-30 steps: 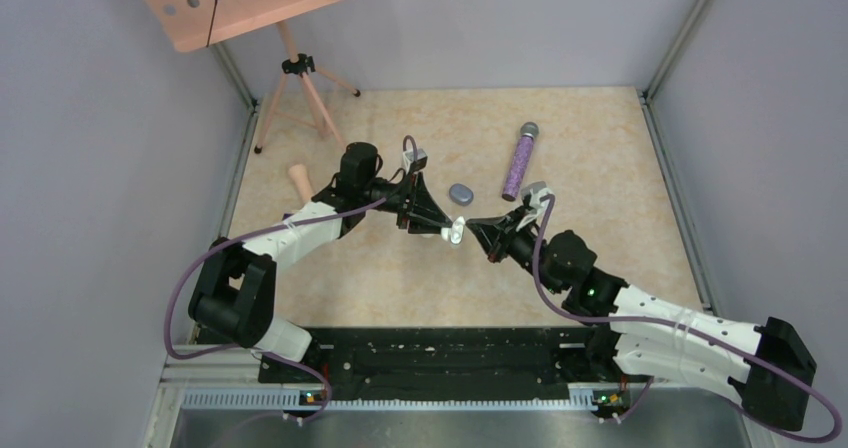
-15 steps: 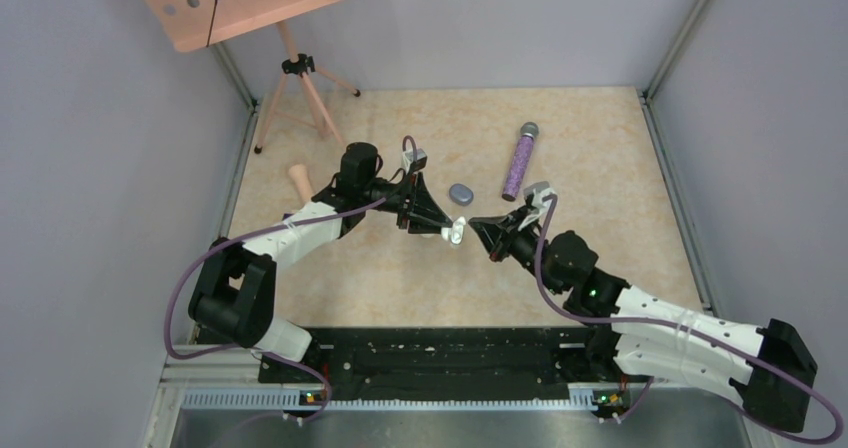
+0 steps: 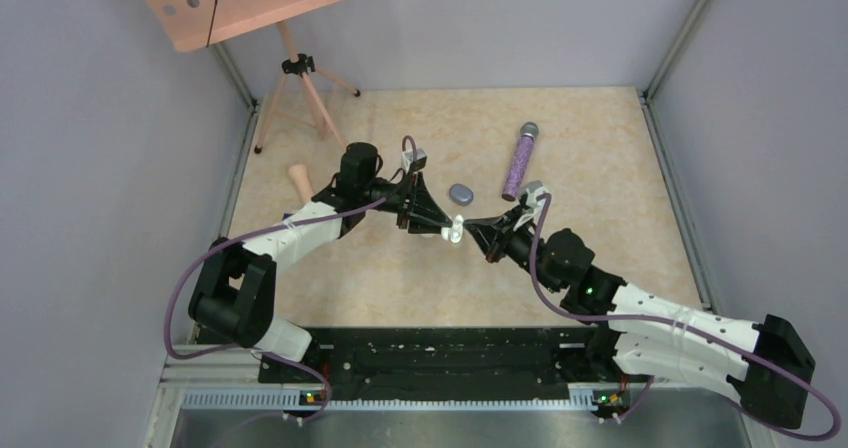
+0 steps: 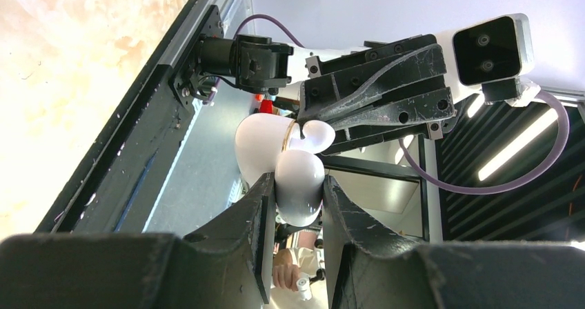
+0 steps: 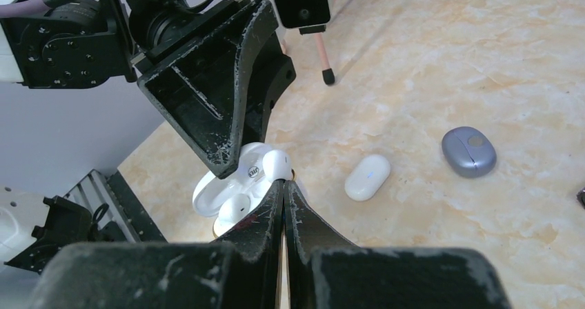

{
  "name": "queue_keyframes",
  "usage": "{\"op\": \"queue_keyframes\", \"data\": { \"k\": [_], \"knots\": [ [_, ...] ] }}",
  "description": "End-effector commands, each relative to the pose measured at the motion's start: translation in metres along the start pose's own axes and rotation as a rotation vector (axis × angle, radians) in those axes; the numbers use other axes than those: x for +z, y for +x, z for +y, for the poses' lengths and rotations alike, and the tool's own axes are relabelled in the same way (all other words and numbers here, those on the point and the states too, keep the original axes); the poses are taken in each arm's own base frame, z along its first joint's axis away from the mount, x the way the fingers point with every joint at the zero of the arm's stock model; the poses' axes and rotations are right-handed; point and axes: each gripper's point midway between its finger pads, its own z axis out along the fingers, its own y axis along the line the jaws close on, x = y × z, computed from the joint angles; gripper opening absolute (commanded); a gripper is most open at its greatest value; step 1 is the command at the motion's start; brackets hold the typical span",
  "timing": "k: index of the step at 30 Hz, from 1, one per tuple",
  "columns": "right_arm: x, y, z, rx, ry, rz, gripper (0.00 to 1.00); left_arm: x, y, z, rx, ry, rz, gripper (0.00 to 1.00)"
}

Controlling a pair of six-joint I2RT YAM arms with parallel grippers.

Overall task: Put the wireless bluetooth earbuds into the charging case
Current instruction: Place the earbud in the charging case.

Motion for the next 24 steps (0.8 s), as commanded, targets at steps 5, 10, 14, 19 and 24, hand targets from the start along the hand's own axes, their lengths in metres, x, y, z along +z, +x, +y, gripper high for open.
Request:
{"op": "queue_keyframes", "data": {
  "k": [5,10,14,19,24],
  "knots": [
    [0.002,-0.031,0.026,-0.003,-0.086,-0.074,0.00,-0.001,0.001,-0.016,0.079,0.022,-0.001,0.00],
    [0.002,-0.033,0.031,-0.015,-0.110,-0.074,0.00,-0.002,0.001,-0.015,0.078,0.020,-0.001,0.00],
    [0.009,-0.024,0.043,-0.020,-0.163,-0.020,0.00,-0.001,-0.001,-0.015,0.077,0.019,-0.003,0.00],
    [0.012,-0.021,0.045,-0.012,-0.172,-0.008,0.01,-0.002,0.000,-0.016,0.079,0.019,-0.003,0.00],
    [0.009,-0.026,0.040,-0.014,-0.147,-0.022,0.08,-0.002,0.000,-0.016,0.079,0.018,-0.002,0.00]
  ]
}}
